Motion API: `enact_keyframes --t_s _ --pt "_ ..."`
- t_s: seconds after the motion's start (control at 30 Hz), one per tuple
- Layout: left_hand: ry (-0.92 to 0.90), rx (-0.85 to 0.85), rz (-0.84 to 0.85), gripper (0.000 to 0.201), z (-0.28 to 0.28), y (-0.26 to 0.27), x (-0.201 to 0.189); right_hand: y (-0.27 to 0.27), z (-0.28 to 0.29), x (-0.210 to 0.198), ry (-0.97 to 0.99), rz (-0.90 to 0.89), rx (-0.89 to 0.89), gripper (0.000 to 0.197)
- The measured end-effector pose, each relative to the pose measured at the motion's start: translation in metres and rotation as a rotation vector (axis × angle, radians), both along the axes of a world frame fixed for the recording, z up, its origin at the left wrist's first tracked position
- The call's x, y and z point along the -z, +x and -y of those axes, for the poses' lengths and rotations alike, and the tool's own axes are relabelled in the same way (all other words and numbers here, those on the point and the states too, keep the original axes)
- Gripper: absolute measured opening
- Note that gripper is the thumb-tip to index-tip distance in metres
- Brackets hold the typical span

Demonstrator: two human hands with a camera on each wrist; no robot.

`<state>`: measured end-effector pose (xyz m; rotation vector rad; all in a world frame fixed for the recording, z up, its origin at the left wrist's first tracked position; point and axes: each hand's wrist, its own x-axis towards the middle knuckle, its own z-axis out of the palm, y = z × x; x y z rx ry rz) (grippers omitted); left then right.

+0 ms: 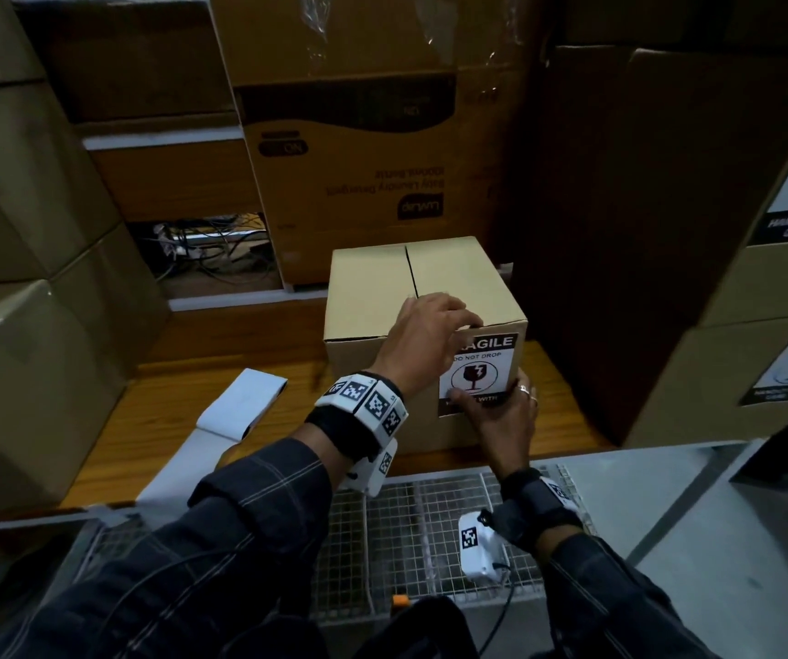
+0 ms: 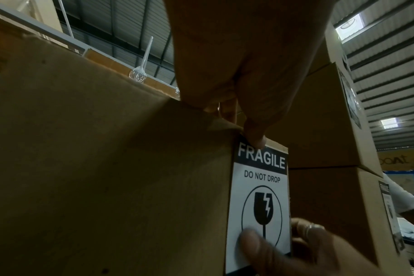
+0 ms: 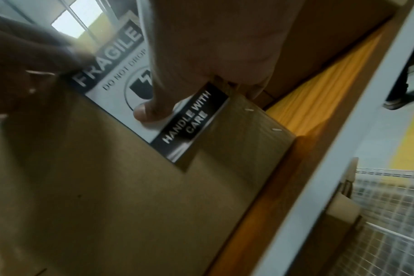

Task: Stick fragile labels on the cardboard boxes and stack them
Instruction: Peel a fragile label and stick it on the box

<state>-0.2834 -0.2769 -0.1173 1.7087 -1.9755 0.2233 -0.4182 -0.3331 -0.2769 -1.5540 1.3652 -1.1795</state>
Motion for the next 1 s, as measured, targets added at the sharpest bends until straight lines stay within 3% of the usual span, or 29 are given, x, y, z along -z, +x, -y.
enact_keyframes --t_s 0.13,0.27,0.47,0.6,0.73,0.87,1.0 --pt "0.002 0.018 -0.020 0.028 0.000 0.001 0.000 -0.008 0.000 0.018 0.029 -0.065 -0.054 0.109" --pt "0.054 0.041 -0.071 0.034 -0.003 0.007 -0.001 -0.020 -0.003 0.023 0.087 0.095 -0.112 0.105" --pt "-0.028 0.023 -0.148 0.052 -0.028 0.021 -0.002 -0.035 0.008 0.000 0.085 0.186 -0.110 0.067" --pt "-0.221 -0.102 -0.200 0.052 -0.060 0.045 0.005 -0.051 0.016 0.003 0.068 0.209 -0.108 0.025" --pt "-0.348 -0.282 -0.389 0.069 -0.091 0.061 0.022 -0.064 0.016 0.012 0.059 0.186 -0.104 0.028" --pt "-0.094 -0.373 -0.809 0.094 -0.104 0.072 0.055 -0.064 0.006 0.016 0.109 0.171 -0.175 0.024" --pt "0.108 -0.283 -0.931 0.109 -0.099 0.071 0.086 -0.063 0.003 0.013 0.116 0.140 -0.210 0.024"
